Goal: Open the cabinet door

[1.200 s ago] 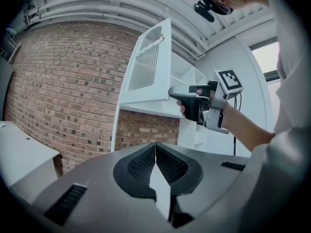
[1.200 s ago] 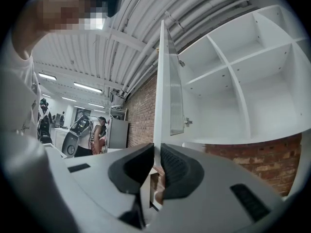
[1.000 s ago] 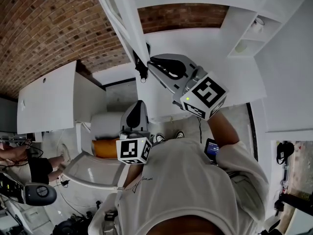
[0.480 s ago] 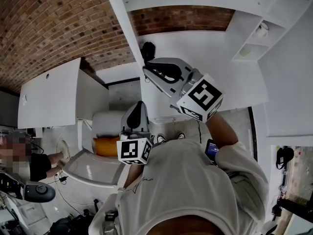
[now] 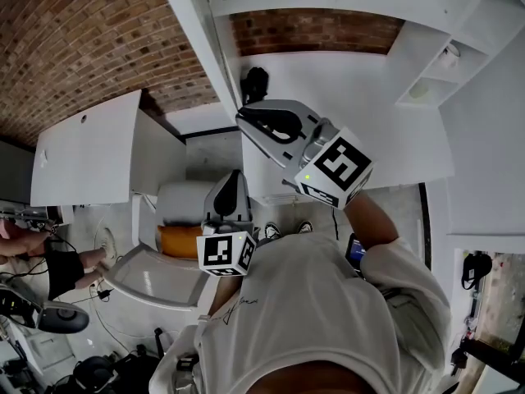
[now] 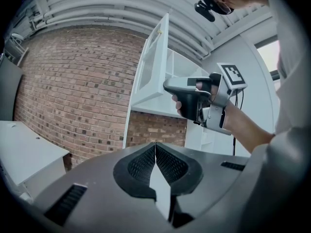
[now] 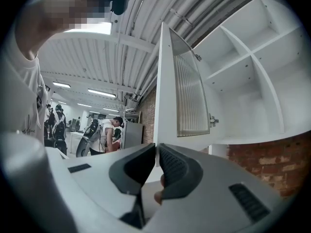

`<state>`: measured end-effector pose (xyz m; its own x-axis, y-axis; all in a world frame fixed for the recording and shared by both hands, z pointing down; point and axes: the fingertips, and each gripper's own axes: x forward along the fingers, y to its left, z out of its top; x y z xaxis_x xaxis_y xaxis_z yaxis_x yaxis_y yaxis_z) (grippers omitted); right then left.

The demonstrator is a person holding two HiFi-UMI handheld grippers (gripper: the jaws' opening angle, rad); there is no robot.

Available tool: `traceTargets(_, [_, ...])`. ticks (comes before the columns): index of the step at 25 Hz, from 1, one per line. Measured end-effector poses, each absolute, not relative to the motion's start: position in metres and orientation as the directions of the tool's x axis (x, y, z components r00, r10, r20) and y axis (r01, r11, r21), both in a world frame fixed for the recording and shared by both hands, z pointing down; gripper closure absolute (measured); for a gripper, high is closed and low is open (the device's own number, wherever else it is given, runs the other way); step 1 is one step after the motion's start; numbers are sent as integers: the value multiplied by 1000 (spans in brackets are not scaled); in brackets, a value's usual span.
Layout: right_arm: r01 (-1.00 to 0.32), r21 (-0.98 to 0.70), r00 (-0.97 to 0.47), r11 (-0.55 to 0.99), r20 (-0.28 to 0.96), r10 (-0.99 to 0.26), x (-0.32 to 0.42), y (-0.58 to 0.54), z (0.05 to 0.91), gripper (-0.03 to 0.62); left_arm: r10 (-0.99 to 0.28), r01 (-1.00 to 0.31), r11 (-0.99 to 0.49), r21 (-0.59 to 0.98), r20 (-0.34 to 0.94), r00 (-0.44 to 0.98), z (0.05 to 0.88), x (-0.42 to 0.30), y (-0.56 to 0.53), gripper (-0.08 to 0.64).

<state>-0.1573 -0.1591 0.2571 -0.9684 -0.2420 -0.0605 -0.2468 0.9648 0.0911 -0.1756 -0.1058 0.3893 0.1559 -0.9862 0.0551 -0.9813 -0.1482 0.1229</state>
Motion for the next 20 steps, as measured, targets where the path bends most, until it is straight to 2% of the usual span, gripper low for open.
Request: traceTargets(20, [-226, 67, -974, 972, -34, -224, -171, -156, 265, 563, -988, -982, -136, 133, 55, 145, 392, -187, -110, 543])
